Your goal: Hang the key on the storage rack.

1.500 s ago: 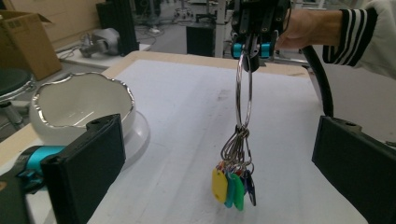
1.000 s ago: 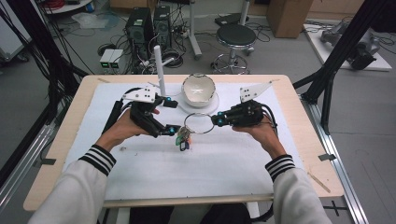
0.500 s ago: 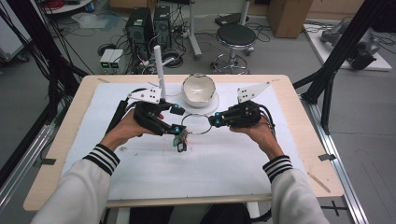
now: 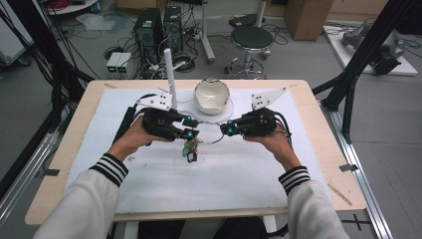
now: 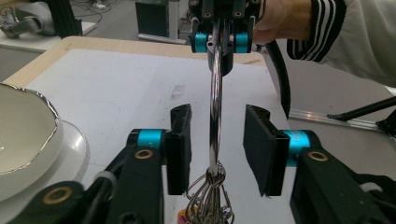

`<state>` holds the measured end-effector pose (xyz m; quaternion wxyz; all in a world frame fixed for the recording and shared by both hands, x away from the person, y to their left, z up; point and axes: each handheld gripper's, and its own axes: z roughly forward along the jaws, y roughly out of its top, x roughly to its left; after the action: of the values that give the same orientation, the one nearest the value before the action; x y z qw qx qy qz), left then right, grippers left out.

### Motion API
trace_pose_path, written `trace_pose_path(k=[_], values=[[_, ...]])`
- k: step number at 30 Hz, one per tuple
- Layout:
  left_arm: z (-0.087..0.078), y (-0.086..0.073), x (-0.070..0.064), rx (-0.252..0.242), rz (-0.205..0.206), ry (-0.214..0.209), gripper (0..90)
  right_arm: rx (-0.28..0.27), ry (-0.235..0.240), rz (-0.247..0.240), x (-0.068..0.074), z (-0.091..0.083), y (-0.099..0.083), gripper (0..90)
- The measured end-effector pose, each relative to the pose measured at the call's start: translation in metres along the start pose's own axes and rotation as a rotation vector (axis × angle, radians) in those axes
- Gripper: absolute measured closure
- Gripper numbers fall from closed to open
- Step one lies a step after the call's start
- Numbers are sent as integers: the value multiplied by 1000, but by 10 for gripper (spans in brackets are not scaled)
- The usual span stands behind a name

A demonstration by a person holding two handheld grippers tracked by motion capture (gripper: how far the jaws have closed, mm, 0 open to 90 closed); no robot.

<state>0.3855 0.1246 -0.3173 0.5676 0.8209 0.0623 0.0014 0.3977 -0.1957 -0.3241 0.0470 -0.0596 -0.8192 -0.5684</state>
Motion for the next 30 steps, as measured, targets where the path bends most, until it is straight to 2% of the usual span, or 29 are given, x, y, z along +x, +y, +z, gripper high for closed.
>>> trace_pose_path(k=[6, 10, 12, 15, 17, 18, 20, 26, 29, 30], values=[[0, 0, 0, 6, 9, 1, 736, -6, -1, -2, 0, 1, 1, 883], [-2, 0, 0, 0, 17, 21, 823, -3, -1, -1, 0, 1, 1, 883], [-2, 0, 0, -3, 8, 28, 857, -3, 4, 9, 0, 0, 1, 883], [-3, 1, -1, -6, -14, 21, 865, -5, 7, 5, 0, 1, 1, 883], [-4, 1, -2, -2, 0, 34, 868, -7, 8, 10, 0, 1, 1, 882], [-4, 1, -2, -13, -11, 35, 869, -14, 1, 7, 0, 1, 1, 882], [-5, 2, -2, -17, 1, 47, 870, -24, 10, 13, -1, 2, 1, 880], [-6, 2, -2, -19, 12, 50, 871, -32, 2, 13, -1, 2, 1, 865], [-6, 3, -3, -12, 18, 81, 873, -43, -9, 25, -1, 2, 1, 792], [-6, 3, -2, -20, 8, 76, 873, -47, -12, 29, -2, 1, 0, 783]])
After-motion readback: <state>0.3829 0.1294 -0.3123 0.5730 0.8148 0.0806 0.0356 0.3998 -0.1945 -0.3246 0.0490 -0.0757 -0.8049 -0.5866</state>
